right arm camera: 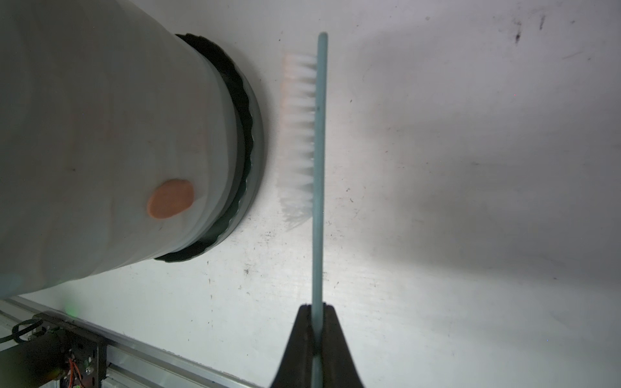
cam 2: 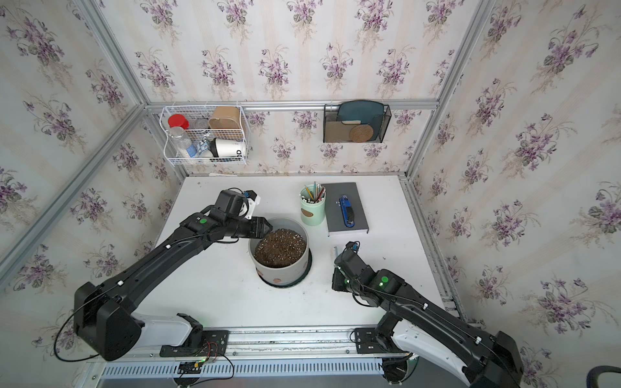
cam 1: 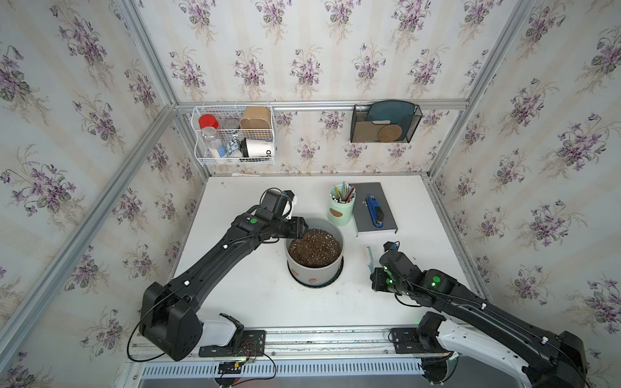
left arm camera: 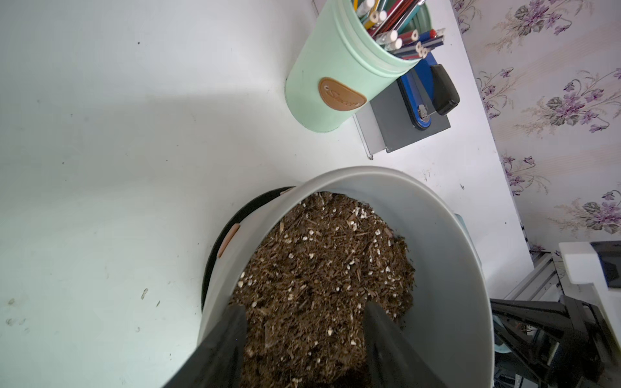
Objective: Scrub the dried mud off the ceramic pot
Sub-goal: Rotate the pot on the tray.
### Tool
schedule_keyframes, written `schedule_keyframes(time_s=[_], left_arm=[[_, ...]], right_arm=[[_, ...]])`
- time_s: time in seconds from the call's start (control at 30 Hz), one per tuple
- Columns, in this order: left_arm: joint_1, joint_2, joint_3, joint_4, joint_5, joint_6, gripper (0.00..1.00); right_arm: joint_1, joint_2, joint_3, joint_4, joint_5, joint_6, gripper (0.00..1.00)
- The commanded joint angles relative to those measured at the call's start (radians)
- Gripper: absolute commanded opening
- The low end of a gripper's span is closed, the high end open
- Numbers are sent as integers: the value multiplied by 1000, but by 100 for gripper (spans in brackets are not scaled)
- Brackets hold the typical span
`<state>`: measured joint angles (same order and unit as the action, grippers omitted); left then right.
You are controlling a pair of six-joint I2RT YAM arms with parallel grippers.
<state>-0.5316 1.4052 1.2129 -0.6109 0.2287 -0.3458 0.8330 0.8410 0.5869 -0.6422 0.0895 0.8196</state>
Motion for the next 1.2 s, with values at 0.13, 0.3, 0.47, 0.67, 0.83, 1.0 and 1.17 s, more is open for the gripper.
schedule_keyframes(time_s=[0.13, 0.3, 0.47, 0.67, 0.83, 1.0, 1.17], left_arm=[[-77, 130, 105, -122, -268, 120, 56], [-80, 116, 141, -151, -321, 134, 56], [-80, 73, 154, -128, -281, 163, 59], [-80, 141, 153, -84, -294, 215, 65], [-80, 246, 232, -166, -343, 190, 64], [-79, 230, 211, -139, -364, 179, 44], [-79, 221, 177, -153, -386, 169, 21]], right_arm=[[2, 15, 3, 31, -6, 3, 0], [2, 16, -18, 56, -32, 9, 0], [2, 30, -16, 69, -38, 5, 0], [1, 44, -16, 99, -56, 6, 0], [2, 42, -20, 109, -75, 9, 0], [2, 24, -39, 139, -99, 16, 0], [2, 40, -41, 156, -106, 18, 0]])
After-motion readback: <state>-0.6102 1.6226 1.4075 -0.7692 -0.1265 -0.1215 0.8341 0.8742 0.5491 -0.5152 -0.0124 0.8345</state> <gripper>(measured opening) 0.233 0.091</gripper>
